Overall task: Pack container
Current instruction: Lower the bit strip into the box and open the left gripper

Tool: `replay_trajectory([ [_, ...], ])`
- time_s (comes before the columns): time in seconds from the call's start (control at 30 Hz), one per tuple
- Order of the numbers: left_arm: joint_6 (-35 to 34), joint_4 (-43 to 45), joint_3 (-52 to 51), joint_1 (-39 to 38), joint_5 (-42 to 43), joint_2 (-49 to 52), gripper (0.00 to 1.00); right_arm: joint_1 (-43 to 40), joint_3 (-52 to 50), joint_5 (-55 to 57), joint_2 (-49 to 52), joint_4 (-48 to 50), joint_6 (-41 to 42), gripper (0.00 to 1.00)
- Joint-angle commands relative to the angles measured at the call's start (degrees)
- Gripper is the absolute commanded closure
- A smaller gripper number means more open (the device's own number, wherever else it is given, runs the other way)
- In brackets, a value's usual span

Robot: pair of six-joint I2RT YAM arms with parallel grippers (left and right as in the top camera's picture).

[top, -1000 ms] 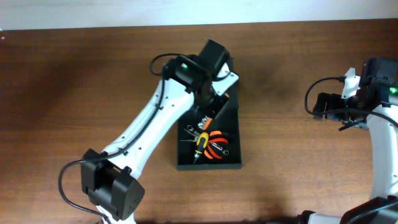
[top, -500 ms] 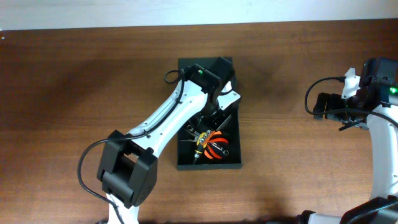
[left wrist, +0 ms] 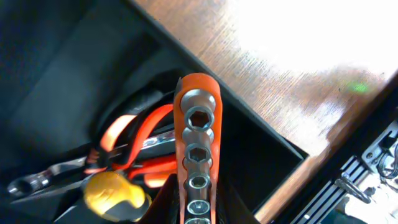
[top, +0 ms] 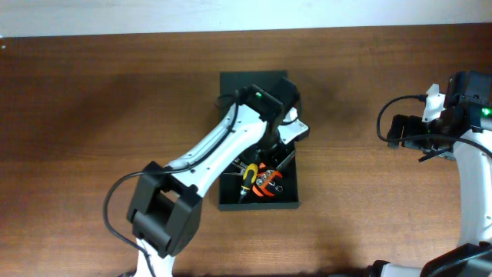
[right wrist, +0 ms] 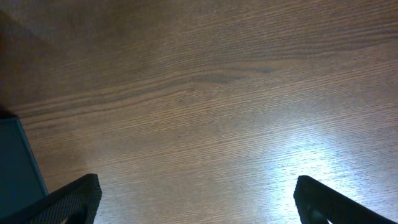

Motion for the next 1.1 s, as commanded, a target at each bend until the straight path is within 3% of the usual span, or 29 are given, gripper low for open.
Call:
replay_trajectory([
  [0.0,0.52,0.13,0.09,-0.22,0.87,2.4,0.89,-0.31,-0.17,-0.5,-0.31,-0.02,0.02,0.01],
  [0.47,0.33,0.17,0.09,-0.22,-4.13,4.85,0.88,-0.31,-0.17,-0.5,-0.31,-0.02,0.02,0.01],
  [0.7,0.33,1.16,0.09,-0.22,-4.2,4.85,0.65,-0.31,-0.17,-0.5,-0.31,-0.04,0.02,0.01],
  [1.0,0.33,2.75,0.72,0.04,-4.17,4.83,0.63,-0.31,-0.17,-0.5,-0.31,-0.02,0.02,0.01],
  [1.07,0.33,2.51,2.34,0.46,-4.15,4.83,0.58,-0.31,-0.17,-0.5,-0.31,-0.02,0.02,0.01],
])
